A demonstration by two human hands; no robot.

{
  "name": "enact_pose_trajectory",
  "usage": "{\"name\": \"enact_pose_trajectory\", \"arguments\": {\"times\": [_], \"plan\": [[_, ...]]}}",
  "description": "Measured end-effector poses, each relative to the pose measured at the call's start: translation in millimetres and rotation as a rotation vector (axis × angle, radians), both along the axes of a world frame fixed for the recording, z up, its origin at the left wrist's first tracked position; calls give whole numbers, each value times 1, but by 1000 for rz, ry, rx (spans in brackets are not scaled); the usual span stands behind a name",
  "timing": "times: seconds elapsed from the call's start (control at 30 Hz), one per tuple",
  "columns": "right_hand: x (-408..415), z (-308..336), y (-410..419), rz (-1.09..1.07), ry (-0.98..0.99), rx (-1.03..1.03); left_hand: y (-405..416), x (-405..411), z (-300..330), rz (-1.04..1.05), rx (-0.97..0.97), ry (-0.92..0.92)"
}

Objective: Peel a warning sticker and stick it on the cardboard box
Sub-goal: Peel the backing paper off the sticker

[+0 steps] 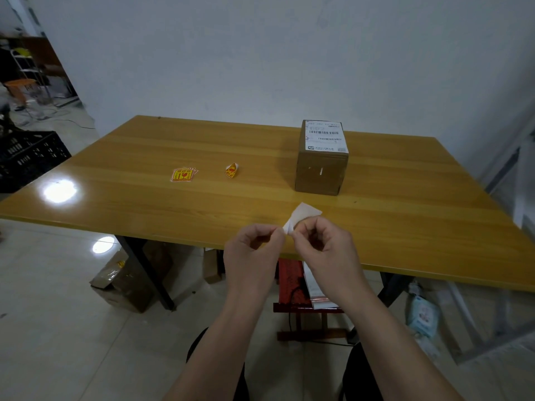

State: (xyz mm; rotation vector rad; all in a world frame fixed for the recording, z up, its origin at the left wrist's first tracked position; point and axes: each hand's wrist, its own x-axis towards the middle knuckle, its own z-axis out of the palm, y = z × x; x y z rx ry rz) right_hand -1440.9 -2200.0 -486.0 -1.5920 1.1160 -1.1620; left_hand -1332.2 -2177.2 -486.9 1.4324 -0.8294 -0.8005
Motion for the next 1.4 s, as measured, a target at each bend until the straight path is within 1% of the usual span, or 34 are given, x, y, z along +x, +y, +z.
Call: {"name": "enact_pose_trajectory", "arguments": {"times": [0.27,0.5,0.97,1.4], "plan": [[-3,-1,-2,-26,-17,16,-3,2,-2,58,18,125],[-4,-1,-3,-19,-12,22,-4,3,-3,86,30,161],[-6,-6,-8,-78,-10,12,-6,4,-2,147,66,286],[-9,-8,-12,-99,-27,10,-9,5,-2,191,73,347]]}}
